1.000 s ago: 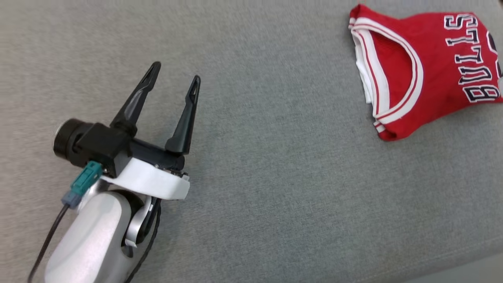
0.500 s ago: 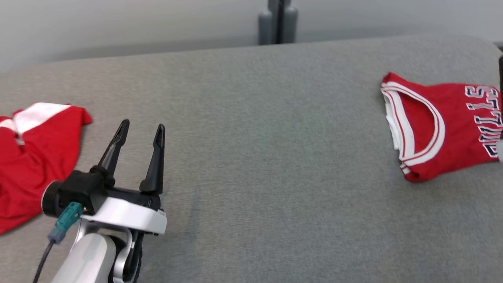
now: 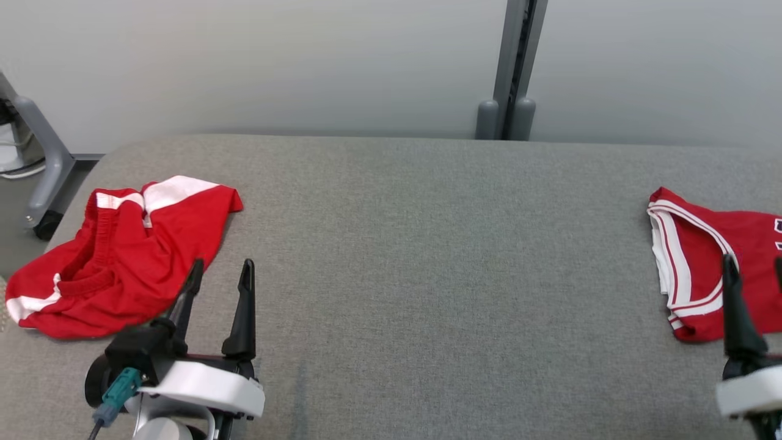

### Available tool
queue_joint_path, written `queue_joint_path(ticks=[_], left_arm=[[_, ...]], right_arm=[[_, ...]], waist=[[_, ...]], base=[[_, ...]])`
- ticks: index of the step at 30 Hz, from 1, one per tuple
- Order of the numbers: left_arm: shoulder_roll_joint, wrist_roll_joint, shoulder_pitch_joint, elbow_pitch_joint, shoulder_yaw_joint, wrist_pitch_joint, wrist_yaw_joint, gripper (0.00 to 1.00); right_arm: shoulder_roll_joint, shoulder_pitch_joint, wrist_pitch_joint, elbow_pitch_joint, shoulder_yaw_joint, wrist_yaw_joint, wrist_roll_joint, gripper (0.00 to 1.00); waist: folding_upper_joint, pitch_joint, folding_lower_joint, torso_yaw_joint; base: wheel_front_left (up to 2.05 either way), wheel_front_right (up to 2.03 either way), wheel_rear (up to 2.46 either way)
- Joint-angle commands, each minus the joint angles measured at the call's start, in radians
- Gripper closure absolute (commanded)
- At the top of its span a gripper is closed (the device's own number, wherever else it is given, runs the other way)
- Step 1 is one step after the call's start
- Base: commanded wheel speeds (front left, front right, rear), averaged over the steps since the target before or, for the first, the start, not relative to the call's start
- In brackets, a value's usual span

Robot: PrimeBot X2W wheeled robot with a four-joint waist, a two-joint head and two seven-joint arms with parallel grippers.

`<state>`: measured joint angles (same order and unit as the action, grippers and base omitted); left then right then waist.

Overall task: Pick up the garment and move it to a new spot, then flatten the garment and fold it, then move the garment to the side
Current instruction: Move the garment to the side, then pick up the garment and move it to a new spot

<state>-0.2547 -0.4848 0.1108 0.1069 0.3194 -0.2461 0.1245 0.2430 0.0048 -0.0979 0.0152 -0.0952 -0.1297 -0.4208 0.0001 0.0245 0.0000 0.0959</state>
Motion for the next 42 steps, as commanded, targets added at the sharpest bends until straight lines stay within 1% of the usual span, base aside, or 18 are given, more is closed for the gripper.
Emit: queue_joint_path(ticks=[1, 7, 10, 23, 33, 42], left_arm=[[0.003, -0.004, -0.016, 0.011, -0.007, -0.006, 0.006, 0.00], [0.018, 0.000, -0.061, 0.053, -0.018, -0.015, -0.001, 0.00], [0.025, 0.008, -0.070, 0.071, -0.023, -0.018, -0.011, 0.00], [0.060, 0.044, -0.080, 0.094, -0.049, -0.020, -0.043, 0.00], [0.079, 0.073, -0.072, 0.105, -0.068, -0.020, -0.071, 0.00], [0.090, 0.086, -0.069, 0.114, -0.082, -0.020, -0.086, 0.00]], right_arm=[[-0.011, 0.033, -0.014, 0.015, -0.004, -0.002, 0.017, 0.00], [-0.059, 0.137, -0.043, 0.048, 0.024, -0.002, 0.040, 0.00], [-0.072, 0.163, -0.054, 0.052, 0.039, -0.002, 0.022, 0.00], [-0.060, 0.172, -0.066, 0.023, 0.071, -0.002, 0.030, 0.00], [-0.064, 0.155, -0.060, 0.016, 0.084, -0.002, 0.037, 0.00], [-0.065, 0.157, -0.055, 0.018, 0.086, -0.002, 0.038, 0.00]], waist=[[-0.0001, -0.020, 0.0000, 0.011], [-0.0001, -0.044, 0.0000, 0.008], [-0.0001, -0.049, 0.0000, 0.005], [-0.0001, -0.053, 0.0000, -0.021], [-0.0001, -0.053, 0.0000, -0.022], [-0.0001, -0.050, 0.0000, -0.019]], base=[[0.00, 0.00, 0.00], [0.00, 0.00, 0.00], [0.00, 0.00, 0.00], [0.00, 0.00, 0.00], [0.00, 0.00, 0.00], [0.00, 0.00, 0.00]])
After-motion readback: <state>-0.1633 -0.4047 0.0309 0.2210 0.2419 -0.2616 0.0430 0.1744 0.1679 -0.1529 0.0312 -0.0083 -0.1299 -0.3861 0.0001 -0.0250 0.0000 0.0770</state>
